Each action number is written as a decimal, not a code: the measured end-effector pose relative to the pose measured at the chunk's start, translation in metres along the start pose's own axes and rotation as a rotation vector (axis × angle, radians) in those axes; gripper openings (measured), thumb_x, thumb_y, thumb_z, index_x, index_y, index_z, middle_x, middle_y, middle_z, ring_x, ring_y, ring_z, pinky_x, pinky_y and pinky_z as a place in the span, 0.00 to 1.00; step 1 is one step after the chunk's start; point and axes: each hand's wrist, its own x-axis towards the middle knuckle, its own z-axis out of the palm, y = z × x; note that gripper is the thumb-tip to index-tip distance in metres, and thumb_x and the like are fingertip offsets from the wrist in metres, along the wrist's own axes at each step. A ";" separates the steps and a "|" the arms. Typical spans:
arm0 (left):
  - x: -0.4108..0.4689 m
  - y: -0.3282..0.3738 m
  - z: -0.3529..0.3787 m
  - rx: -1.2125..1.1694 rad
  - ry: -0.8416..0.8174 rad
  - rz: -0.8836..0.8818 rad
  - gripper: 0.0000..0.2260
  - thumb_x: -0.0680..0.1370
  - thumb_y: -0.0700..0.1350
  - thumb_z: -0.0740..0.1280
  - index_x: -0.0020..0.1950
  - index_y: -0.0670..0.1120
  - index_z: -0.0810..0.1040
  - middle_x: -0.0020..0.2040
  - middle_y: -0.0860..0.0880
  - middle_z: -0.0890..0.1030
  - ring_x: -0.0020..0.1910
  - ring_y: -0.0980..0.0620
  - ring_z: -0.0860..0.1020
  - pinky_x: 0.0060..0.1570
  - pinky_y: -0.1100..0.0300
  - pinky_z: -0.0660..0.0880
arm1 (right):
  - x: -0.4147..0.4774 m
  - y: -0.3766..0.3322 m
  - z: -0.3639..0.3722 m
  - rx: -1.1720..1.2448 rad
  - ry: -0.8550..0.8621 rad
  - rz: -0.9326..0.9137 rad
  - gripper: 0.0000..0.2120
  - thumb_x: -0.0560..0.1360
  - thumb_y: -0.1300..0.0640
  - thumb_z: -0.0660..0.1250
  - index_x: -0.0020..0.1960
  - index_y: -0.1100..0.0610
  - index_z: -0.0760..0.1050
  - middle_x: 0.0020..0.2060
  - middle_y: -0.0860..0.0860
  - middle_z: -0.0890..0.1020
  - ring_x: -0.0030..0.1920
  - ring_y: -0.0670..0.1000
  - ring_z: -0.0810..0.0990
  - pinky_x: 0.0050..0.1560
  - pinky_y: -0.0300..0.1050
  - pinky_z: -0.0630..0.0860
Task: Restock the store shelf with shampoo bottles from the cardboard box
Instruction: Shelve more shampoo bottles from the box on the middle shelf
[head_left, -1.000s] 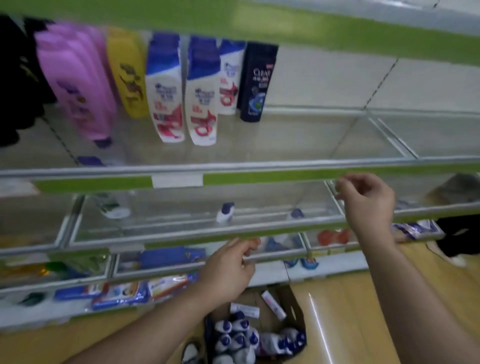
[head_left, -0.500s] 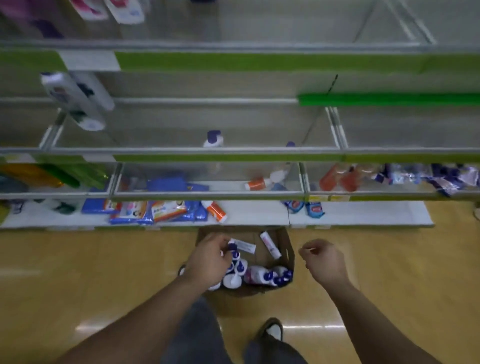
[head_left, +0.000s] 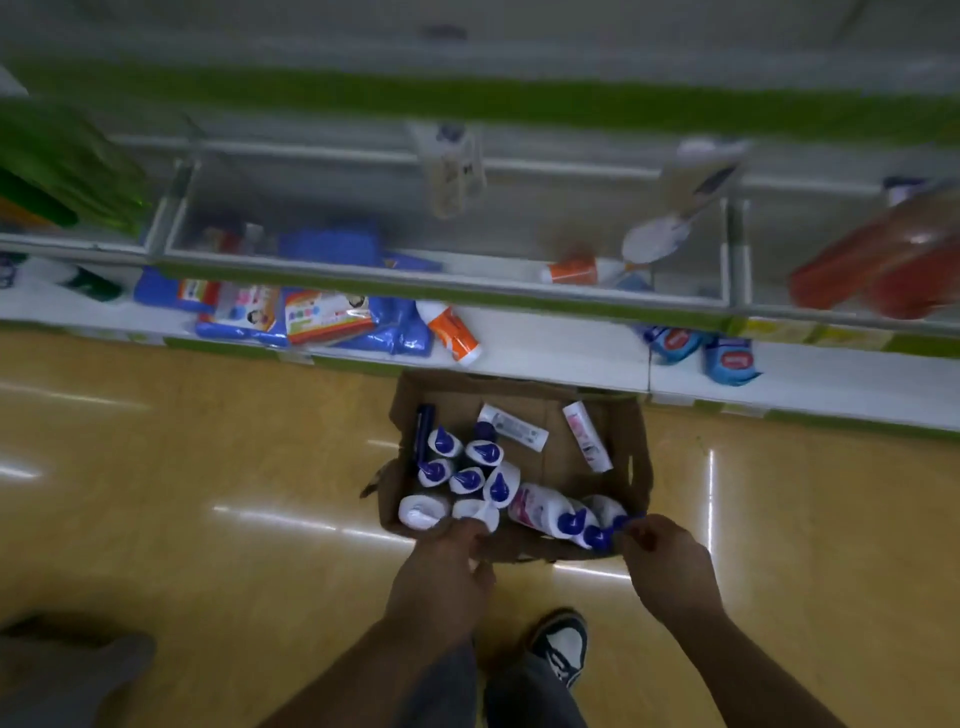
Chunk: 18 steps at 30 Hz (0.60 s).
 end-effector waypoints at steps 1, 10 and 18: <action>0.023 -0.011 0.016 0.000 0.009 0.022 0.17 0.74 0.50 0.64 0.63 0.55 0.77 0.57 0.55 0.79 0.56 0.55 0.77 0.56 0.58 0.76 | 0.028 0.006 0.016 -0.012 -0.007 -0.011 0.01 0.77 0.52 0.68 0.48 0.47 0.78 0.44 0.51 0.83 0.46 0.54 0.81 0.52 0.49 0.78; 0.219 -0.038 0.115 0.086 0.058 0.312 0.11 0.76 0.46 0.66 0.58 0.49 0.79 0.55 0.50 0.78 0.54 0.52 0.75 0.53 0.55 0.76 | 0.259 0.057 0.122 -0.074 0.072 -0.019 0.21 0.78 0.51 0.67 0.69 0.54 0.71 0.58 0.55 0.81 0.56 0.56 0.80 0.53 0.49 0.77; 0.399 -0.059 0.121 0.616 -0.344 0.256 0.16 0.74 0.49 0.68 0.60 0.46 0.79 0.58 0.45 0.81 0.55 0.46 0.79 0.54 0.54 0.77 | 0.380 0.102 0.166 -0.637 -0.100 0.050 0.28 0.80 0.48 0.61 0.74 0.64 0.63 0.67 0.61 0.75 0.66 0.60 0.76 0.63 0.50 0.74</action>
